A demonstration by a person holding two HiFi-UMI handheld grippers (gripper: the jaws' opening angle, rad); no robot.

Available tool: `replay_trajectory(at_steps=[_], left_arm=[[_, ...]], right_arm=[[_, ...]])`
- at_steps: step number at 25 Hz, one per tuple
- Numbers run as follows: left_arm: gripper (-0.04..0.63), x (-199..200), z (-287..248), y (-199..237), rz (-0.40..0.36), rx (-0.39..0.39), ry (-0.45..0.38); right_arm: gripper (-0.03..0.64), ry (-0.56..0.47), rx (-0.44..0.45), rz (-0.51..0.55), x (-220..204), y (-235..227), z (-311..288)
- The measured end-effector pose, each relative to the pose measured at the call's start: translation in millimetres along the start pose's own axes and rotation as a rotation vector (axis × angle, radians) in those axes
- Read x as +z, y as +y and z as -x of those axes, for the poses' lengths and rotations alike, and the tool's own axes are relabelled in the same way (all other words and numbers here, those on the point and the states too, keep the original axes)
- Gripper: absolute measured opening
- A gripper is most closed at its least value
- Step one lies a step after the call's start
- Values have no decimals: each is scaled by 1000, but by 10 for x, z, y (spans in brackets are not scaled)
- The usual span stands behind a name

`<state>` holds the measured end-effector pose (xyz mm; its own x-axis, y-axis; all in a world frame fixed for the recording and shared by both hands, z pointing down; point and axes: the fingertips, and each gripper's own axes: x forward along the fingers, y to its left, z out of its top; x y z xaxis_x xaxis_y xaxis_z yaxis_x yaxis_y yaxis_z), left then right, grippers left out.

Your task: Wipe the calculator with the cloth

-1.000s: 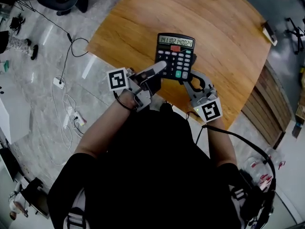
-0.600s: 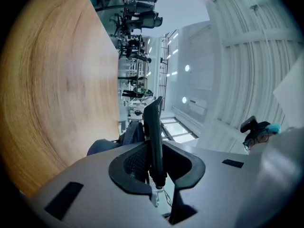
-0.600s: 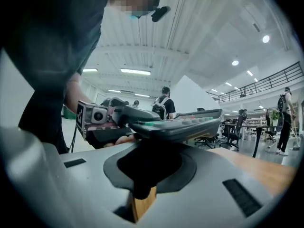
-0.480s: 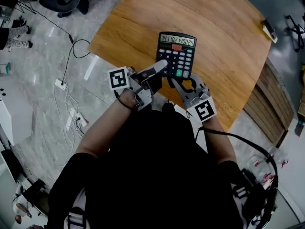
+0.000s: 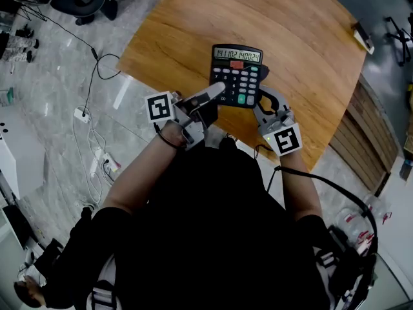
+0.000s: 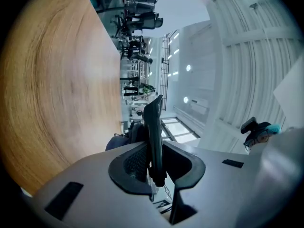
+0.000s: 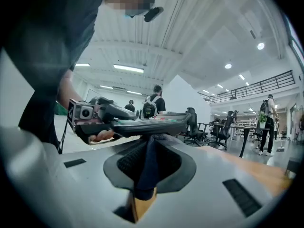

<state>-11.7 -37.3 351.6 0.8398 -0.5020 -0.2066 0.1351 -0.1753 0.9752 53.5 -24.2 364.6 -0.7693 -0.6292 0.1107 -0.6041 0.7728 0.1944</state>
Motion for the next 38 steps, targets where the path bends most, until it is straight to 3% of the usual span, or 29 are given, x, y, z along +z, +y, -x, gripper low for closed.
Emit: replay_trajectory(at_steps=[11,16,19,23,28,35,38], left_arm=[[72,178,70,331,29,62,-14],[73,391,131,582,15,92,-39],[72,419,167,746,4,117,-22],[72,463,228,1027,29,148,-31],[72,335,267,1506,32,216,8],[72,196,342,2039,14,306,49],[74,154,356,2115,-45,339,90]], right_arm=[[46,-7,99,-52,-157,370,-350],[46,55,69,-100,-446,308,-132],[46,104,26,-104,-644,181,12],[46,170,-103,-123,-903,-162,178],[46,353,-244,-82,-1331,-529,299],[46,599,-364,-267,-1981,-534,137],[46,664,-378,-300,-2162,-435,75]])
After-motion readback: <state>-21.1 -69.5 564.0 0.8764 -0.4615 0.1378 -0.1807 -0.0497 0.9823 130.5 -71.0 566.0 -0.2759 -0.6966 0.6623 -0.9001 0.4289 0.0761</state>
